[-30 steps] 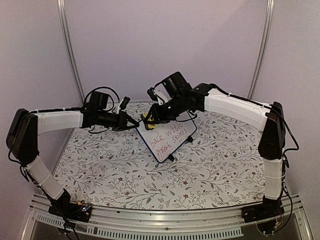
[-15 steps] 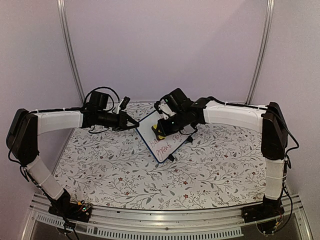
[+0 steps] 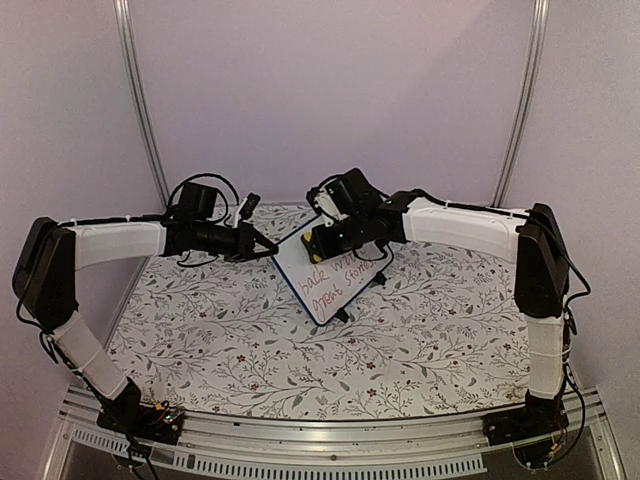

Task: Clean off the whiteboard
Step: Erase the whiteboard at the center of the board.

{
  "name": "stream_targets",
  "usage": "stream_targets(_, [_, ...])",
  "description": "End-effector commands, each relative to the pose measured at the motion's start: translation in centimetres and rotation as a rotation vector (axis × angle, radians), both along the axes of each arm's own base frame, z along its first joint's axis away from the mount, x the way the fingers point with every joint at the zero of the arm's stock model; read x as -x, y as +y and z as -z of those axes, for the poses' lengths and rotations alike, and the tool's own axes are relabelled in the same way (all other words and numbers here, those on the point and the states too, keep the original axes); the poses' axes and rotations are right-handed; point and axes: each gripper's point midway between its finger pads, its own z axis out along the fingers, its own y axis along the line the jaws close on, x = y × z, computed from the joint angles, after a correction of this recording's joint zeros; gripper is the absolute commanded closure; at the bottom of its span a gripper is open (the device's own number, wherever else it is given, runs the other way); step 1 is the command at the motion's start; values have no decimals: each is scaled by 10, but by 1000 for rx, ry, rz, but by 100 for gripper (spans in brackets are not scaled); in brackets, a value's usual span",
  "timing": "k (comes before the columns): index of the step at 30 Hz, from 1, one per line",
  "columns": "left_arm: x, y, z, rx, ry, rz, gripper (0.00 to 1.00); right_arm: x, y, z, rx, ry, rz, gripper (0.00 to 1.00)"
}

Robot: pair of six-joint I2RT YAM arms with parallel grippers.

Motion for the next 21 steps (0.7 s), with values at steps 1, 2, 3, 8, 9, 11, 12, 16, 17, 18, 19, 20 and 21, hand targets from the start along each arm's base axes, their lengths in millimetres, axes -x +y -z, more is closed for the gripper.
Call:
stream_targets(1, [-3, -4, -13, 1, -47, 6, 94, -20, -5, 1, 12, -43, 35, 85])
stream_targets(2, [-3, -4, -13, 0, -47, 6, 94, -21, -5, 3, 16, -44, 35, 85])
stream_targets(3, [-3, -4, -13, 2, -46, 6, 94, -20, -5, 4, 19, -43, 32, 85])
stream_targets(8, [-2, -5, -19, 9, -58, 11, 94, -17, -5, 5, 11, -27, 22, 85])
stream_targets(9, [-1, -4, -20, 9, -61, 10, 94, -16, -5, 5, 11, -26, 21, 85])
stream_targets(11, [-2, -4, -21, 7, -68, 6, 94, -16, -6, 8, 13, -22, 24, 85])
stream_targets(12, [-2, -3, -21, 6, -68, 4, 94, -16, -7, 9, 18, -22, 29, 85])
stream_targets(16, [0, -6, -20, 19, -52, 18, 94, -15, -11, 21, 39, -6, 31, 84])
stream_targets(17, [1, -7, -19, 23, -49, 22, 94, -13, -12, 25, 44, 1, 30, 85])
stream_targets(18, [1, -7, -19, 23, -49, 21, 94, -12, -13, 29, 51, 8, 29, 84])
stream_targets(19, [1, -7, -19, 23, -48, 21, 94, -11, -14, 33, 58, 14, 28, 84])
stream_targets(20, [1, -7, -20, 23, -50, 23, 94, -9, -16, 37, 64, 23, 28, 85])
stream_targets(21, [1, -7, -19, 23, -49, 22, 94, -7, -18, 42, 74, 30, 28, 85])
